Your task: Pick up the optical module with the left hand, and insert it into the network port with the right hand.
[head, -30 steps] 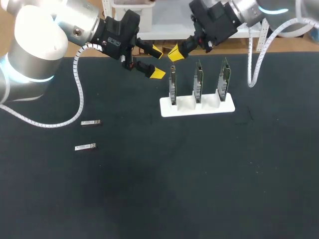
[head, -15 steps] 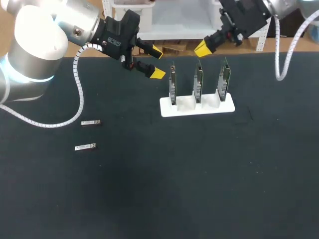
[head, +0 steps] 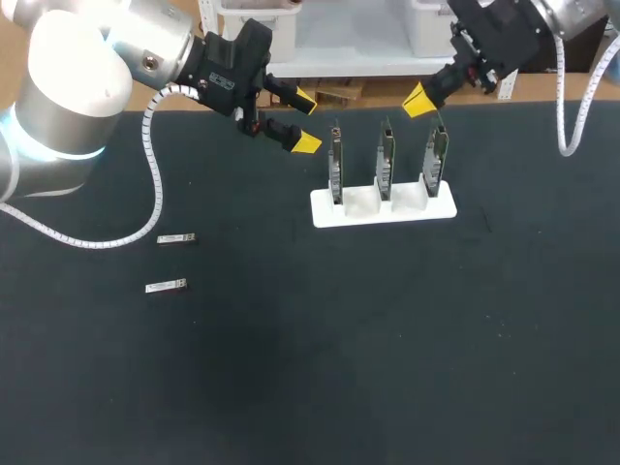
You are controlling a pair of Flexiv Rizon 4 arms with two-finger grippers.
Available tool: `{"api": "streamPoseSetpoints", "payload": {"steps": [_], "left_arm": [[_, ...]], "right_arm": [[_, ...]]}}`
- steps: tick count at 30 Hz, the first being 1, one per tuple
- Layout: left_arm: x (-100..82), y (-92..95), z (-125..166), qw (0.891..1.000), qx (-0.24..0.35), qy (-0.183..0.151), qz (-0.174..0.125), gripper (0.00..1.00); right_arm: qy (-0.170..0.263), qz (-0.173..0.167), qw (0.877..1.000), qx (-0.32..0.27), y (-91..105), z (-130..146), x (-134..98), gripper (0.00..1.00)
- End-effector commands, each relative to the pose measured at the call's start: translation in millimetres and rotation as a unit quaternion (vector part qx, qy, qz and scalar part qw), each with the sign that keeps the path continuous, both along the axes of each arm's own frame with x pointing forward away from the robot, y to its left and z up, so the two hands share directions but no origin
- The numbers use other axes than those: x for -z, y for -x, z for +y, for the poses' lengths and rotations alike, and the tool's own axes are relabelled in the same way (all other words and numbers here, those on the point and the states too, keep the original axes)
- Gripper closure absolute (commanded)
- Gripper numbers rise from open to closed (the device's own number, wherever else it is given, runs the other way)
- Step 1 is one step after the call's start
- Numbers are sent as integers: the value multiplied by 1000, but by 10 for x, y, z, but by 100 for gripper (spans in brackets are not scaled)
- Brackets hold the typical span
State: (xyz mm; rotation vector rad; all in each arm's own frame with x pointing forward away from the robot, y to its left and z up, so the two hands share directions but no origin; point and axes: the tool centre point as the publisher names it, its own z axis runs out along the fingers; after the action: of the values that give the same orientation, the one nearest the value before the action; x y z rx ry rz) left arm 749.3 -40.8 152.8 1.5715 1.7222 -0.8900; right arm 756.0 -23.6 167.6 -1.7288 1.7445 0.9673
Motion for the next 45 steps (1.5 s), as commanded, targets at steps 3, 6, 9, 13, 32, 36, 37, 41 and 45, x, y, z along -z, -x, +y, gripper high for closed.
{"api": "streamPoseSetpoints", "payload": {"steps": [3,6,9,13,32,36,37,41,45], "left_arm": [[-3,-21,-6,1000,2,-2,1,0],[-3,-21,-6,1000,2,-2,1,0],[-3,-21,-6,1000,2,-2,1,0],[-3,-21,-6,1000,2,-2,1,0],[-3,-21,-6,1000,2,-2,1,0],[-3,-21,-6,1000,2,-2,1,0],[-3,-21,-6,1000,2,-2,1,0],[-3,-21,-6,1000,2,-2,1,0],[-3,-21,-6,1000,2,-2,1,0]], "right_arm": [[4,-3,1000,-5,15,7,5,100],[5,-3,1000,-4,20,-3,7,100],[6,-4,1000,-4,33,-9,15,100],[8,-5,1000,1,43,-7,36,100],[14,-5,1000,5,61,-7,70,100],[24,-13,1000,6,66,-8,74,0],[24,-13,1000,6,66,-8,74,0],[24,-13,1000,6,66,-8,74,0],[24,-13,1000,6,66,-8,74,0]]}}
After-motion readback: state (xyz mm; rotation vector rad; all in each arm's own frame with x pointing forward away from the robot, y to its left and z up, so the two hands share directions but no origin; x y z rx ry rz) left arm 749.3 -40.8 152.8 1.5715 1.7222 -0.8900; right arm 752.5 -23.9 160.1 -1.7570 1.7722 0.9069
